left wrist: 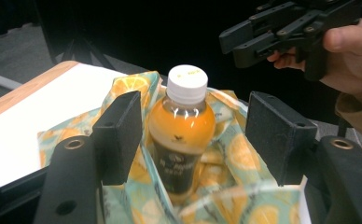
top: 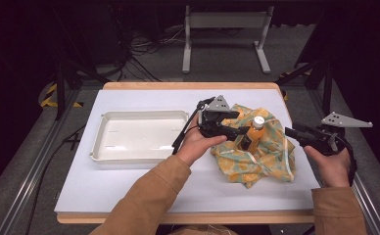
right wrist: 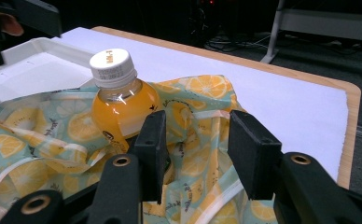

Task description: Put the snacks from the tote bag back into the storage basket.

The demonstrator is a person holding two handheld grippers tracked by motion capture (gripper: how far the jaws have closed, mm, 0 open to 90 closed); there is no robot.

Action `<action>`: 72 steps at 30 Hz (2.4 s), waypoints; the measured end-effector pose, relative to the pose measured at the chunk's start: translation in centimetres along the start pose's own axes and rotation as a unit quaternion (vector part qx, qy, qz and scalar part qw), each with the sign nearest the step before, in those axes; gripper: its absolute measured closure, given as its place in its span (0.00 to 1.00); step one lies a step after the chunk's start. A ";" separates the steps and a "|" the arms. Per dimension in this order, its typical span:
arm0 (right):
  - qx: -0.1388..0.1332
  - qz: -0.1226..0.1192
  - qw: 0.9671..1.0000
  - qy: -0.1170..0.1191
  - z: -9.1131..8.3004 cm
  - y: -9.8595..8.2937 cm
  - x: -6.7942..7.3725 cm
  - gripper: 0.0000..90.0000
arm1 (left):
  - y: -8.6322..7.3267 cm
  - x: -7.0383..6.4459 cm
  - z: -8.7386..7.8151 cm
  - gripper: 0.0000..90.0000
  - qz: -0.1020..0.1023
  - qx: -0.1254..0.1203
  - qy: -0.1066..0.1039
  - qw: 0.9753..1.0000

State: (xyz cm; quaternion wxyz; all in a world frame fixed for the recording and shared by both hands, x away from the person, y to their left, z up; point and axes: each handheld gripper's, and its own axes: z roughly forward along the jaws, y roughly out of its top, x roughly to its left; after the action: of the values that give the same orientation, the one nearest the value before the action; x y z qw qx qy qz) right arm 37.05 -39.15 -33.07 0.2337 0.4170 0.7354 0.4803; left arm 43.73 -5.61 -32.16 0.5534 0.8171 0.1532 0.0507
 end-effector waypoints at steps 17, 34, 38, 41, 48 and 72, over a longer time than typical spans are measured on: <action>-0.003 0.013 1.000 -0.001 -0.5 -0.1 -0.5 0.64 | 0.6 0.2 4.6 0.36 -0.013 0.013 -0.005 1.000; -0.003 0.017 1.000 0.009 -0.2 -0.2 -0.3 0.64 | 0.0 0.5 6.9 0.43 0.000 0.029 0.000 1.000; -0.004 0.017 1.000 0.010 -0.1 -0.2 -0.2 0.63 | 0.0 0.4 7.2 0.49 0.010 0.022 0.004 1.000; -0.005 0.019 1.000 0.011 -0.1 -0.2 -0.3 0.63 | 0.2 0.4 7.0 0.59 0.013 0.011 0.000 1.000; -0.005 0.022 1.000 0.014 0.0 -0.4 -0.4 0.63 | 0.7 -0.1 6.8 0.65 0.039 0.031 -0.001 0.999; -0.006 0.025 0.999 0.031 0.5 -0.4 -0.6 0.62 | 4.3 -1.1 3.5 0.65 0.049 0.005 0.001 0.999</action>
State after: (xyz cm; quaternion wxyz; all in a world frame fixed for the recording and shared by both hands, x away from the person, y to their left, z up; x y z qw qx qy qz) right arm 37.56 -39.45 -33.65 0.2010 0.4190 0.7285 0.5033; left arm 44.43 -10.54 -29.42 0.5463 0.8262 0.1138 0.0775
